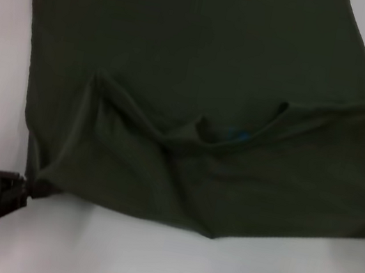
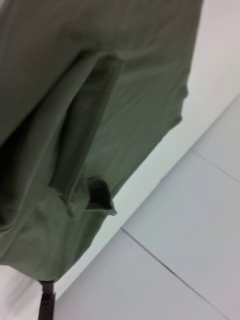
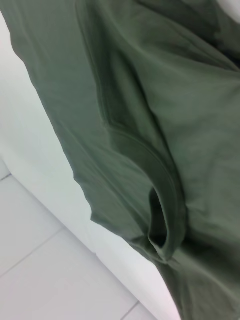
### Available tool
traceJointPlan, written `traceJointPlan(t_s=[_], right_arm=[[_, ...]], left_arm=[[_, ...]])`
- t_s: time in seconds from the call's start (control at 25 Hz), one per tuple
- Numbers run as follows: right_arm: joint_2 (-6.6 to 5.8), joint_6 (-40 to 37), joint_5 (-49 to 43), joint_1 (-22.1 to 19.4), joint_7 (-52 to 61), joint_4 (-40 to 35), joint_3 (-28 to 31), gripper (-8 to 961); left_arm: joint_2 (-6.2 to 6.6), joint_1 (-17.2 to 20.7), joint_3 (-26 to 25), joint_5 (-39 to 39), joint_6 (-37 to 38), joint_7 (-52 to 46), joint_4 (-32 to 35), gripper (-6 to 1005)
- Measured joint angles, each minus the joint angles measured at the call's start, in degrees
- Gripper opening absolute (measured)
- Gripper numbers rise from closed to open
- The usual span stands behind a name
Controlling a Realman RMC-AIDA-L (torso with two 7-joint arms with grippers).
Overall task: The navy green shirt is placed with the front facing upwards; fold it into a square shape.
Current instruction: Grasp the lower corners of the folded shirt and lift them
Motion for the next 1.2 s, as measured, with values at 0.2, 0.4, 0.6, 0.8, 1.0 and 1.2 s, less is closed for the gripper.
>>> traceJointPlan(t_s=[0.2, 0.4, 0.6, 0.8, 1.0, 1.2], right_arm=[[0.41, -0.15, -0.04, -1.68, -1.29, 0.06, 1.81, 44], [0.29, -1.66, -0.07, -2.38, -1.54, 0.09, 4.10, 44], [-0.13, -2.40, -0.07, -2.66, -1.41, 0.09, 6.71, 44], [-0.32, -2.59, -0.07, -2.68, -1.22, 0.09, 7.14, 44], [-0.47, -2.83, -0.06, -2.17, -1.19, 0.08, 7.24, 44], [-0.47, -3.70, -0.07, -1.47, -1.43, 0.08, 6.34, 44]], left_arm=[[0.11, -0.38, 0.04, 2.43, 0.52, 0.00, -0.70, 25], [0.48, -0.63, -0.18, 3.49, 2.09, 0.20, -0.48, 25], [0.72, -0.82, -0.77, 4.41, 1.74, 0.19, -0.34, 25], [1.02, -1.52, -1.87, 6.47, 1.38, -0.07, -0.38, 25], [1.46, -2.13, -2.79, 6.52, 1.70, 0.09, -0.35, 25], [1.98, -3.28, -3.30, 6.25, 1.73, 0.32, -0.32, 25]])
